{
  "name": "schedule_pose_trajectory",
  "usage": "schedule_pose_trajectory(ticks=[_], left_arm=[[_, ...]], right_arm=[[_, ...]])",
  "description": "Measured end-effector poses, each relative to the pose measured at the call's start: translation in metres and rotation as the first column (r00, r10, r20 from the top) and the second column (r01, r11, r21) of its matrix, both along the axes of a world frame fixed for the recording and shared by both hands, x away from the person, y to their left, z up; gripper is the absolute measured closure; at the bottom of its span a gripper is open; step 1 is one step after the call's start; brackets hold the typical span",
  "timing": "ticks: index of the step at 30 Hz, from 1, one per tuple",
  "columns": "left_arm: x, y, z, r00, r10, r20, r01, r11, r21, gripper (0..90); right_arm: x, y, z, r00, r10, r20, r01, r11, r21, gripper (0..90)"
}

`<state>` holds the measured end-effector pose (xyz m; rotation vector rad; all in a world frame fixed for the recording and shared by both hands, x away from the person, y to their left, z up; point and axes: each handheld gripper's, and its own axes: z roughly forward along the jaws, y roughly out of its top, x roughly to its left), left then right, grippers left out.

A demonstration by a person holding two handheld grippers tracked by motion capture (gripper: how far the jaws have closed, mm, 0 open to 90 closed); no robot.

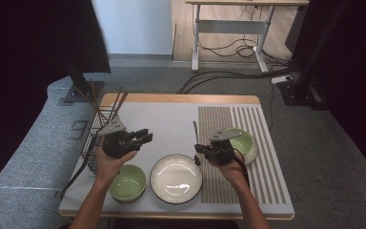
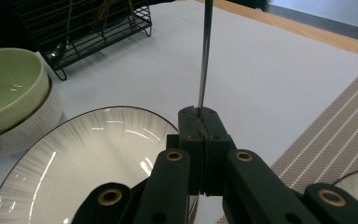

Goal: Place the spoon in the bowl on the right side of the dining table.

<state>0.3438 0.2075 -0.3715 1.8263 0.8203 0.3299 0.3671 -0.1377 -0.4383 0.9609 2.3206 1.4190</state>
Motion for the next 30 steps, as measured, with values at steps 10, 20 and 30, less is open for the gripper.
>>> schedule_pose_trajectory(ticks=[10,20,30], left_arm=[[-0.003,0.014,-0.009,0.9996,0.024,-0.016,-0.024,0.9997,-0.009,69.0],[-0.007,0.027,-0.015,0.9984,0.052,-0.020,-0.053,0.9985,-0.015,68.3],[-0.007,0.034,-0.021,0.9973,0.066,-0.031,-0.067,0.9975,-0.022,68.4]], right_arm=[[0.004,-0.015,-0.005,0.9994,-0.031,-0.014,0.031,1.000,0.001,89.7],[0.008,-0.033,-0.005,0.9977,-0.063,-0.025,0.063,0.998,0.002,89.7],[0.014,-0.050,0.004,0.9952,-0.097,-0.015,0.097,0.995,0.012,89.7]])
